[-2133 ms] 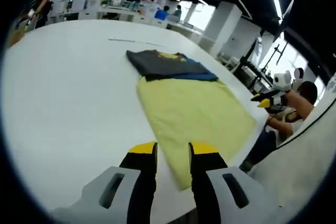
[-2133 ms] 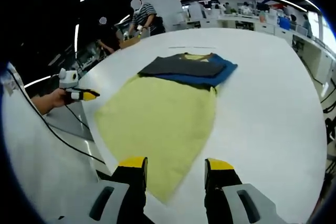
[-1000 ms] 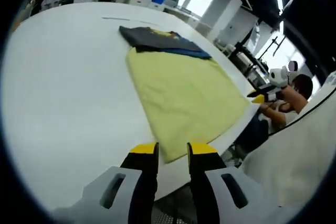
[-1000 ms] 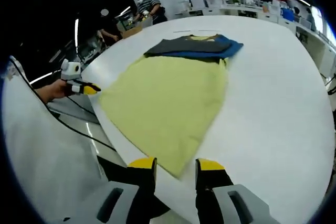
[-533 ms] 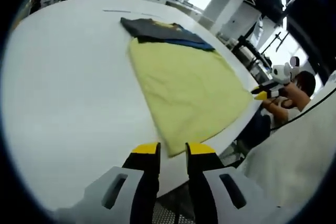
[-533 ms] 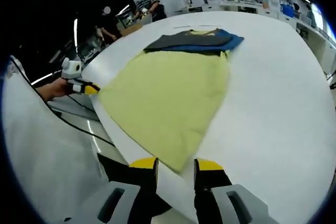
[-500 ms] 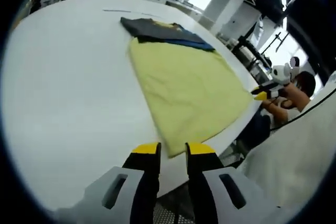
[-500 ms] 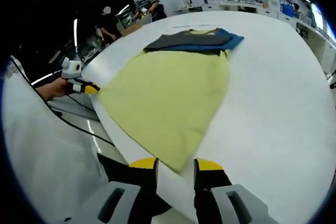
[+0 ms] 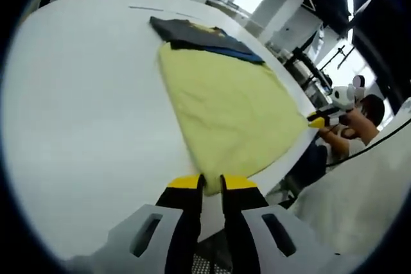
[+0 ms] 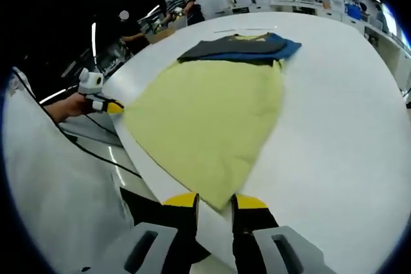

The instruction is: Fold the garment on the visible template until the final outline fits inside the template.

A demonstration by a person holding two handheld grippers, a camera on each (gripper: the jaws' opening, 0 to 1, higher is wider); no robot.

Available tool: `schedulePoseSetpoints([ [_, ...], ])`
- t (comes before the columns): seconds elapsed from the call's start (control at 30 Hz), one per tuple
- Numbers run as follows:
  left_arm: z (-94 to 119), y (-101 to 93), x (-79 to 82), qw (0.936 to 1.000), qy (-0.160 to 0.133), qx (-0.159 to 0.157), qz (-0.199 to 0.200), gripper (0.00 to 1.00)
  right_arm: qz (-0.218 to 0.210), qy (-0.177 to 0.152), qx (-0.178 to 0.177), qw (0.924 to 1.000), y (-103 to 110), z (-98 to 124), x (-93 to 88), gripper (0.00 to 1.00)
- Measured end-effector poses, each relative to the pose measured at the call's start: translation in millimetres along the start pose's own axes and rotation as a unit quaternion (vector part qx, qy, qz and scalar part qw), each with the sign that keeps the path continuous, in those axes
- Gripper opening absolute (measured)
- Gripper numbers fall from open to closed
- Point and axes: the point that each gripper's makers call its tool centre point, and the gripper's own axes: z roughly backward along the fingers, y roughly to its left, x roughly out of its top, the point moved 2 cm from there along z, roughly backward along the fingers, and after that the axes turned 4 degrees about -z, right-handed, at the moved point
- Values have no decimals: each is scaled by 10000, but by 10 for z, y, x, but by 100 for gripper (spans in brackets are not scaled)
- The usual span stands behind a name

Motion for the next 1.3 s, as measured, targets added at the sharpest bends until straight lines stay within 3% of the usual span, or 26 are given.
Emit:
schedulePoseSetpoints([
  [0.4, -14, 5, -18, 9999, 82, -77, -31, 2, -40, 62, 26, 10000, -13, -16, -39, 1],
  [0.8, -12, -17, -26, 9998, 87, -162, 45, 1, -84, 43, 62, 9999, 0, 13, -39, 0],
  [1.1, 15, -170, -64, 9986, 306, -319, -307, 1, -87, 65, 97, 9999, 34, 119, -48, 0],
  [1.3, 81, -207, -68, 9981, 330, -412, -316, 0, -45, 100, 157, 9998, 101, 197, -72, 0],
])
